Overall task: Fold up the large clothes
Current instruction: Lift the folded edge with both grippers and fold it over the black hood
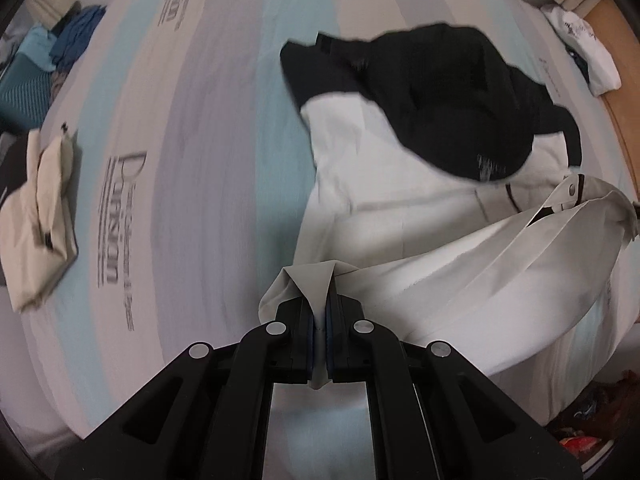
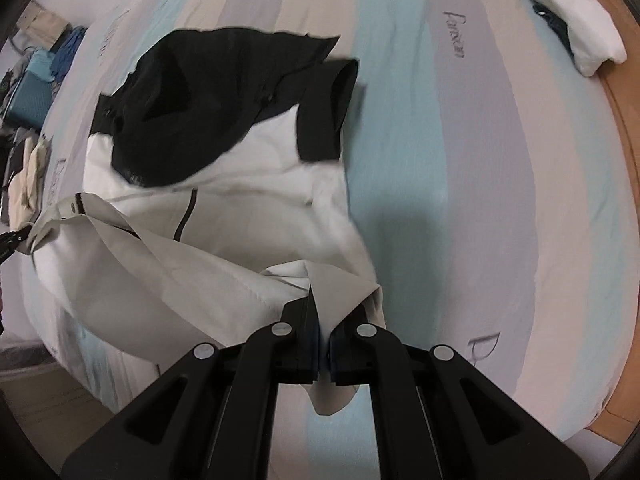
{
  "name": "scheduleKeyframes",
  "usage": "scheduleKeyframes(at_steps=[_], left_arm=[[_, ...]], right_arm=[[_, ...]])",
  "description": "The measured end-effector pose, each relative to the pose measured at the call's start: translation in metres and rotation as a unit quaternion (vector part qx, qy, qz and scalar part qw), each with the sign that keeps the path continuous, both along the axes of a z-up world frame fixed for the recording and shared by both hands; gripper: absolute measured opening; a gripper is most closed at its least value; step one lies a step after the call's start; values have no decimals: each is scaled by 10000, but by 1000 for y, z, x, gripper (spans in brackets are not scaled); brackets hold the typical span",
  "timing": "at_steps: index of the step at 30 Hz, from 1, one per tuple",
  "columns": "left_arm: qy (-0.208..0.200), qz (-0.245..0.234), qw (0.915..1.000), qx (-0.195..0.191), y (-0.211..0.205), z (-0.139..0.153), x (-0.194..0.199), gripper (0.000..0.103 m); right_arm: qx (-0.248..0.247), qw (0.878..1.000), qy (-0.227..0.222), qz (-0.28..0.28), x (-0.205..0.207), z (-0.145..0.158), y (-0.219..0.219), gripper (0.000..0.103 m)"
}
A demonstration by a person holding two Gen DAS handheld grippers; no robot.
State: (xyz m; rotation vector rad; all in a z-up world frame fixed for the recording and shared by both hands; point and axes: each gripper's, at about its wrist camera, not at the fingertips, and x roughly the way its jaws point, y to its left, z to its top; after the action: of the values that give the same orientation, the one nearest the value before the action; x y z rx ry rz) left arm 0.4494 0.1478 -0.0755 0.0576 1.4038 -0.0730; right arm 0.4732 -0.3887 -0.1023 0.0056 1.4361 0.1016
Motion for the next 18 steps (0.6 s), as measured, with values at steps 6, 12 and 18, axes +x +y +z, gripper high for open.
scheduleKeyframes(at_steps=[6, 12, 18], left_arm=[[-277, -234, 9993, 27, -6, 11, 45, 3], [-483, -275, 9985, 18, -9, 22, 89, 3], [-609, -399, 9972, 170, -10, 20, 128, 3]], right_arm=[[-130, 9996, -208, -121, 34, 6, -2, 2], [-266, 9988, -363, -179, 67, 14, 0, 2], [-306, 9981, -496, -221, 104, 18, 5, 2]])
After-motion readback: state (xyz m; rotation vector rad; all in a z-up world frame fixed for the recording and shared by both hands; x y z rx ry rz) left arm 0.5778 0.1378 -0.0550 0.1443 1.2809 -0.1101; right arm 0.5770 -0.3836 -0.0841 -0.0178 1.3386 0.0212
